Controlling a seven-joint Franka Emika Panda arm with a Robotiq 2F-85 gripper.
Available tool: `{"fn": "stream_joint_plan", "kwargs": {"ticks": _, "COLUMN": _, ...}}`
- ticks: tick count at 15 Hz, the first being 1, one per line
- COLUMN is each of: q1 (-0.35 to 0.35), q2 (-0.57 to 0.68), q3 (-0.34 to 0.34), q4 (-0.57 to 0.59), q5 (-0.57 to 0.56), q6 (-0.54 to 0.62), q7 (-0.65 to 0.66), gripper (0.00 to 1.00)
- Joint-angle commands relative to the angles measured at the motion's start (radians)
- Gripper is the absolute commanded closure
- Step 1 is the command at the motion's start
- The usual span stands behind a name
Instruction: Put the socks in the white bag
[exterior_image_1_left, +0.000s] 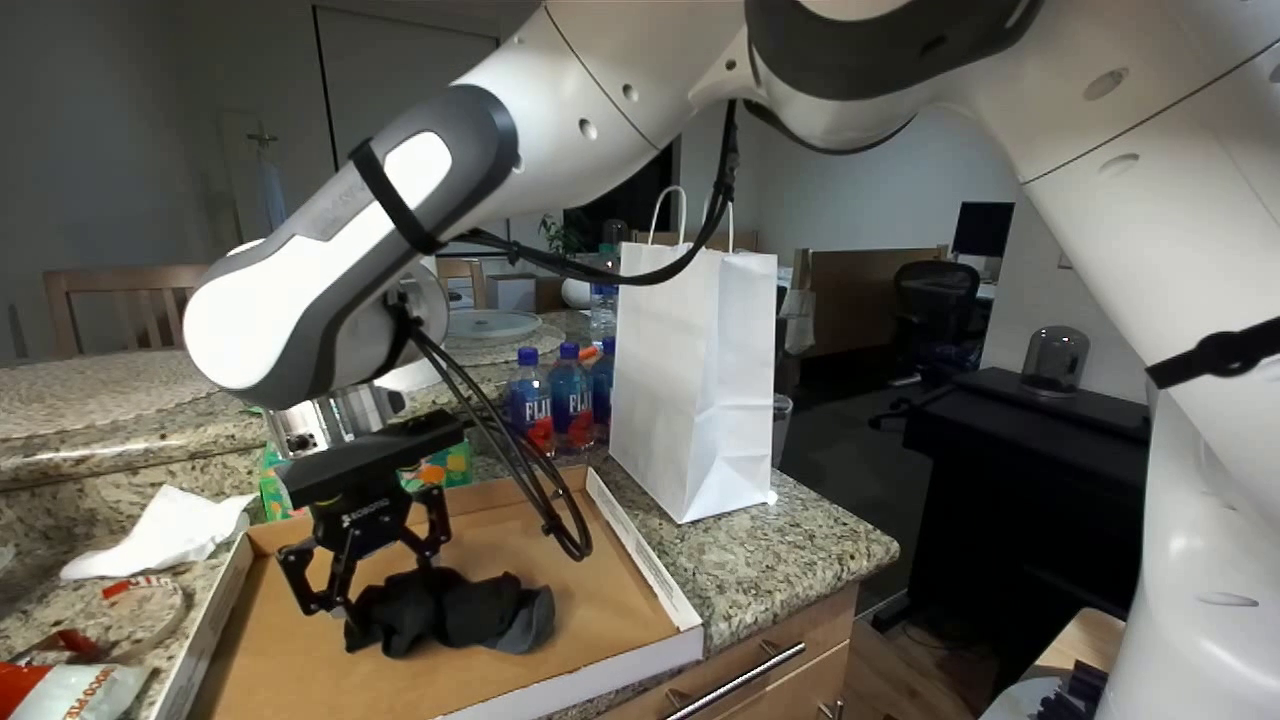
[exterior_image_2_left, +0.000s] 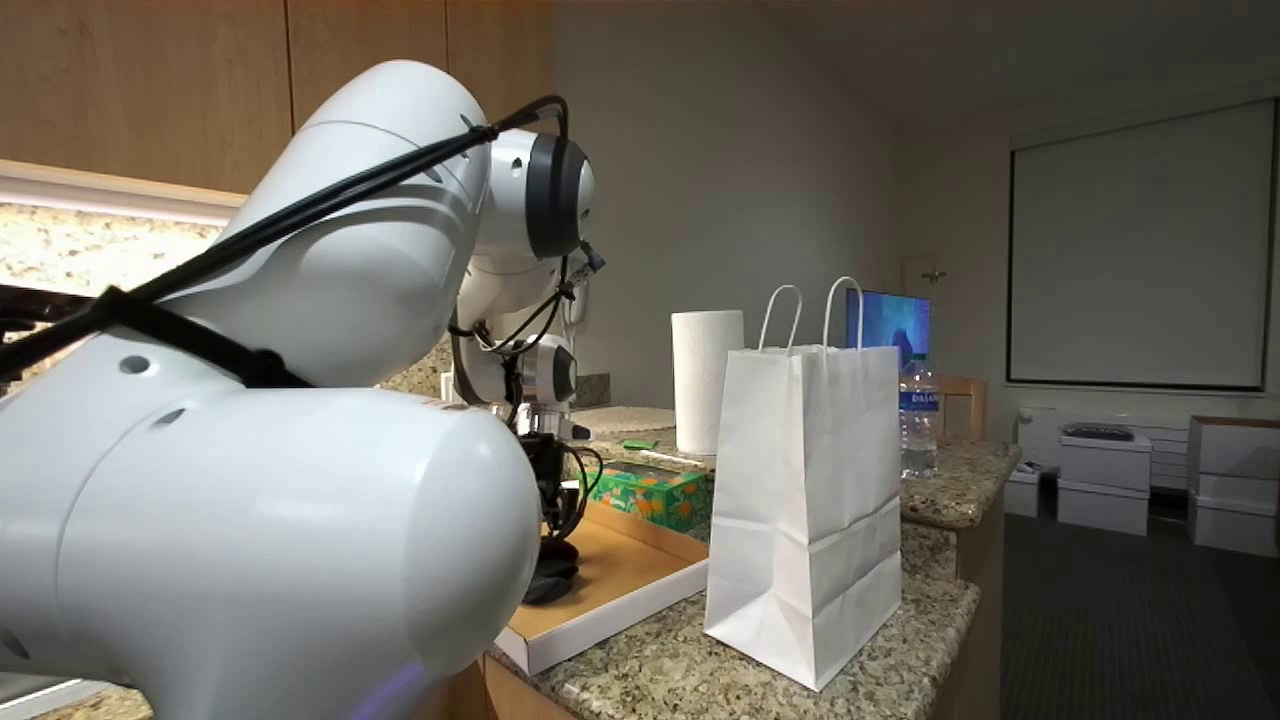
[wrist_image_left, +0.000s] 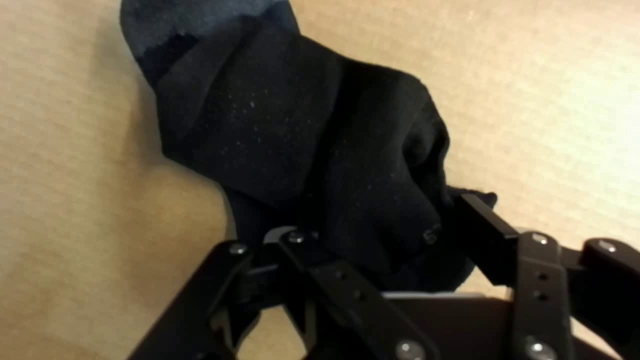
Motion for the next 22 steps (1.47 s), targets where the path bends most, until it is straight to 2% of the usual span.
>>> {"fn": "stream_joint_plan", "kwargs": {"ticks": 1, "q1": -0.001, "q2": -0.043, "q3": -0.004, "q4": -0.057, "q5": 0.025, "q6": 0.021, "q7": 0.033, "gripper": 0.58}}
{"fn": "stream_joint_plan", "kwargs": {"ticks": 6, "q1": -0.001, "q2": -0.047, "q3": 0.003, "q4": -0.055, "q5": 0.046, "q6": 0.02, "q7": 0.032, "gripper": 0.9}}
{"fn": "stream_joint_plan", "kwargs": {"ticks": 7, "q1": 0.0, "q2": -0.05, "q3": 0.004, "q4": -0.056, "q5": 0.052, "q6": 0.02, "q7": 0.035, "gripper": 0.92}}
{"fn": "stream_joint_plan", "kwargs": {"ticks": 10, "q1": 0.0, "q2": -0.072, "q3": 0.009, "q4": -0.065, "q5": 0.074, "q6": 0.018, "q7": 0.045, "gripper": 0.94}}
{"fn": "stream_joint_plan", "kwargs": {"ticks": 11, "q1": 0.0, "q2": -0.084, "q3": 0.011, "q4": -0.068, "q5": 0.081, "q6": 0.014, "q7": 0.048, "gripper": 0.91}}
{"fn": "stream_joint_plan", "kwargs": {"ticks": 16, "q1": -0.02, "q2": -0.169, "q3": 0.034, "q4": -0.085, "q5": 0.159, "q6": -0.018, "q7": 0.045, "gripper": 0.92}}
{"fn": "stream_joint_plan", "kwargs": {"ticks": 22, "q1": -0.002, "q2": -0.289, "q3": 0.044, "q4": -0.037, "q5": 0.136, "q6": -0.11, "q7": 0.1, "gripper": 0.92}}
